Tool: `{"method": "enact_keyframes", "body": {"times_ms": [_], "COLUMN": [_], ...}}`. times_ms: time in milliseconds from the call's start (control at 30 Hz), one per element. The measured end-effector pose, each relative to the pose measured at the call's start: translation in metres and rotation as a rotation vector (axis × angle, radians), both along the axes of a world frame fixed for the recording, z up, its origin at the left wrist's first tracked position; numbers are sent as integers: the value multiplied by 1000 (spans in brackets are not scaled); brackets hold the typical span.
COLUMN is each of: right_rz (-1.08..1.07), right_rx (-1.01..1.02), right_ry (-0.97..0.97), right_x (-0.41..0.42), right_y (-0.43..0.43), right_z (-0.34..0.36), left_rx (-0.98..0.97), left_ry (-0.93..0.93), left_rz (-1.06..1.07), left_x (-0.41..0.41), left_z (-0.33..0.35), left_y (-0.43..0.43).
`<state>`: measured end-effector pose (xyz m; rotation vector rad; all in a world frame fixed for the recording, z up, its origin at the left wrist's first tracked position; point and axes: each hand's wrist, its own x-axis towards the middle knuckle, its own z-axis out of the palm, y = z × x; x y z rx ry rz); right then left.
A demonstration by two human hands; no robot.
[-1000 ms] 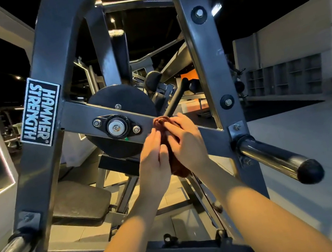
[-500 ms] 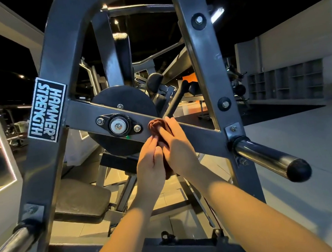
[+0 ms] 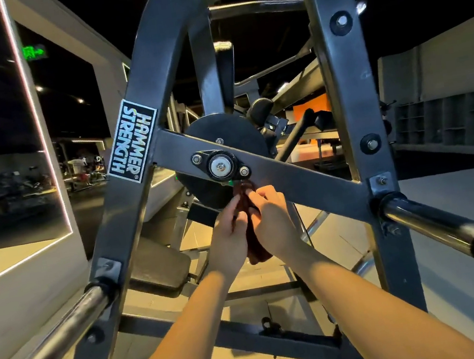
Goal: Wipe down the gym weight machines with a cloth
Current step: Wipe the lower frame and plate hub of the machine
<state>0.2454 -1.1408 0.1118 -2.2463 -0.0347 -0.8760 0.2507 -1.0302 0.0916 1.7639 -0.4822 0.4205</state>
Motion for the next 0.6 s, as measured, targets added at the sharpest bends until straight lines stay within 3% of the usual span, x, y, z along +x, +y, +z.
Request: {"method": "enact_keyframes", "body": {"times_ms": [167, 267, 600], "right_rz": [159, 211, 138], "right_rx": [38, 128, 296], "right_ry": [-26, 7, 137], "right_x": [-7, -16, -12], "right_y": [23, 36, 88], "right_z": [-4, -9, -91], "left_rx": [-94, -119, -363], "left_ry": [-5, 8, 364], "left_rz": [-59, 30, 204], "left_x": [-5, -4, -11], "left_z": [-15, -21, -68], "left_y": [26, 37, 74]}}
